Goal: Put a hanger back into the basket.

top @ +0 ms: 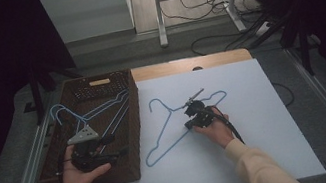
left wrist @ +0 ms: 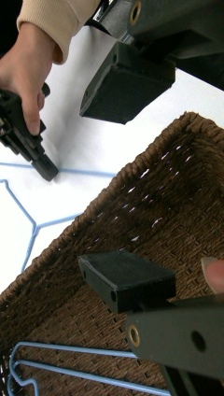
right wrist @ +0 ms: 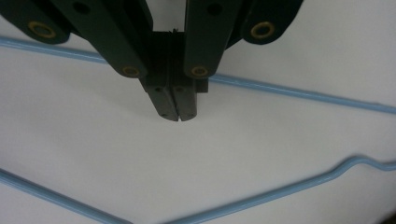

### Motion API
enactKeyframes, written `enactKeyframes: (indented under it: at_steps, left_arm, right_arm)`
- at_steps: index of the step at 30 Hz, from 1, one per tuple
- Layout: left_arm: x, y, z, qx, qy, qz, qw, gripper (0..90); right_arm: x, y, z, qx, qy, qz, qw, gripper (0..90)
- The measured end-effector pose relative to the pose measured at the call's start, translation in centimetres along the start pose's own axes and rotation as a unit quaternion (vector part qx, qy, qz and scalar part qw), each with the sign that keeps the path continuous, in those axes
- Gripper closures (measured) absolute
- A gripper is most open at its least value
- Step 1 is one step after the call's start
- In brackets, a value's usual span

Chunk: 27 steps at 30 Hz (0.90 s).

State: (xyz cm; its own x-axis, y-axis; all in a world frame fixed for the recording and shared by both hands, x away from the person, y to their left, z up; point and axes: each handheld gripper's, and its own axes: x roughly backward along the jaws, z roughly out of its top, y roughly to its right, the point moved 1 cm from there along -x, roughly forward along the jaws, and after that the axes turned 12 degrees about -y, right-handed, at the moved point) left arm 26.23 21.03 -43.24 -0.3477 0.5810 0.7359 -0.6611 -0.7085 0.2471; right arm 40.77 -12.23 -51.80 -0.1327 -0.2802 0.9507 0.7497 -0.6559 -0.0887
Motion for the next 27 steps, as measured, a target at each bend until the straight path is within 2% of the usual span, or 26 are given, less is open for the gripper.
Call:
enactKeyframes:
  at_steps: [6, 16, 20, 27]
  left_arm:
    - [0.0, 0.0, 0.0, 0.001, 0.0, 0.0, 1.0, 25.3]
    - [0.1, 0.0, 0.1, 0.001, 0.004, 0.005, 1.0, 25.5]
    - [0.3, 0.1, 0.1, 0.0, 0.015, 0.01, 0.9998, 25.9]
    - [0.0, 0.1, 0.1, 0.001, 0.013, 0.009, 0.9999, 25.9]
  right_arm:
    - [0.7, 0.0, -1.8, 0.0, -0.008, -0.001, 1.0, 90.0]
    - [2.4, 0.2, -6.2, -0.008, -0.021, 0.002, 0.9997, 90.0]
    - [2.8, 0.1, -7.2, -0.009, -0.025, 0.002, 0.9996, 90.0]
    - [3.5, 0.3, -8.7, -0.018, -0.031, 0.006, 0.9994, 90.0]
